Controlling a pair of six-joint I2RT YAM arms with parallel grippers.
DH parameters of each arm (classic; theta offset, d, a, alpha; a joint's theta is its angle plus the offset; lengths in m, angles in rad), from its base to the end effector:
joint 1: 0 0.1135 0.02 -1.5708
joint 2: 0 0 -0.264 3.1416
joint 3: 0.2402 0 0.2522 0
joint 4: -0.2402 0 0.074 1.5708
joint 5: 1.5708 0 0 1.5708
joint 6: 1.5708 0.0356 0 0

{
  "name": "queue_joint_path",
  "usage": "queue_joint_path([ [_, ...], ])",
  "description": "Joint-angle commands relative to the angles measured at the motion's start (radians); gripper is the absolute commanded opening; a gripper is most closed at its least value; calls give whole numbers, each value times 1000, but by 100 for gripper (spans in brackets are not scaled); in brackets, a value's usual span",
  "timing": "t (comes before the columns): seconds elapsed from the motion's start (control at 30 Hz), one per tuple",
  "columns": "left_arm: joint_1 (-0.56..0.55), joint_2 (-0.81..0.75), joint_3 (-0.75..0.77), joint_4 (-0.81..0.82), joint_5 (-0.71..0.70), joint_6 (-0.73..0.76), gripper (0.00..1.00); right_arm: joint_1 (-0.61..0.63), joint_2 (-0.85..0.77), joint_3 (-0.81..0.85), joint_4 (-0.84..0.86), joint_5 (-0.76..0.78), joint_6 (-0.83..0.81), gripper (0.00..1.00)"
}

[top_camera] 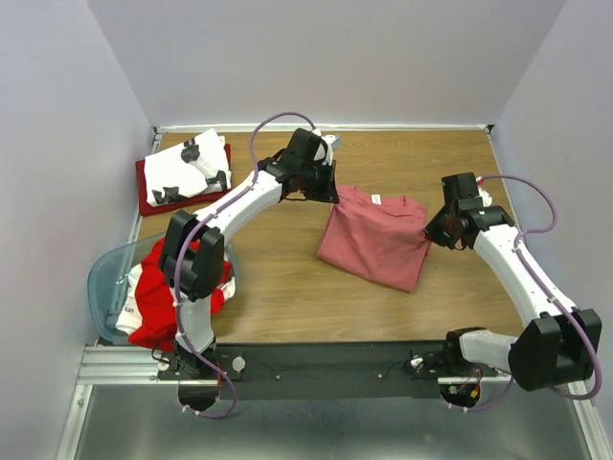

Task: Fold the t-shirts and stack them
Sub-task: Fold the tshirt

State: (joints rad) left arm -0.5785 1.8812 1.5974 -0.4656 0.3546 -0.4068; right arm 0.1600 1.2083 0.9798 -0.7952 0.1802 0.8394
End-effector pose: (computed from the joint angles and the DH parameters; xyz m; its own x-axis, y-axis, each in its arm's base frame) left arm 0.3543 -0.2461 0.2807 -0.8109 0.0864 -0.5788 0.4407 0.7408 -0.5069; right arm 0.2333 0.0312 0.2702 -0.6113 0.6430 -0.4614 0.5843 0.7599 0.2849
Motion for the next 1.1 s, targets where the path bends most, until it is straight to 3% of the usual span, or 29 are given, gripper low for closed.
queue_joint_path([
  [0.0,22,68,74,5,32,37,0,-4,48,17,62,81,-33,1],
  [0.4,69,308,372,-36,38,40,0,-54,309,125,180,97,-103,1],
  [0.47,80,354,455,-41,38,30,25,-73,374,164,212,69,-124,17],
  [0.5,85,363,481,-36,34,11,43,-88,390,178,227,47,-134,28],
  [0.53,89,366,518,-31,27,5,71,-96,402,192,241,16,-143,52],
  [0.57,94,361,532,-27,21,3,78,-103,416,229,254,-55,-154,61],
  [0.63,103,328,521,-2,0,8,89,-112,430,269,269,-123,-181,69],
  [0.8,109,251,380,48,9,69,90,-114,407,301,272,-174,-240,74],
  [1.07,109,130,49,188,84,120,90,-112,315,102,329,-424,-289,73],
])
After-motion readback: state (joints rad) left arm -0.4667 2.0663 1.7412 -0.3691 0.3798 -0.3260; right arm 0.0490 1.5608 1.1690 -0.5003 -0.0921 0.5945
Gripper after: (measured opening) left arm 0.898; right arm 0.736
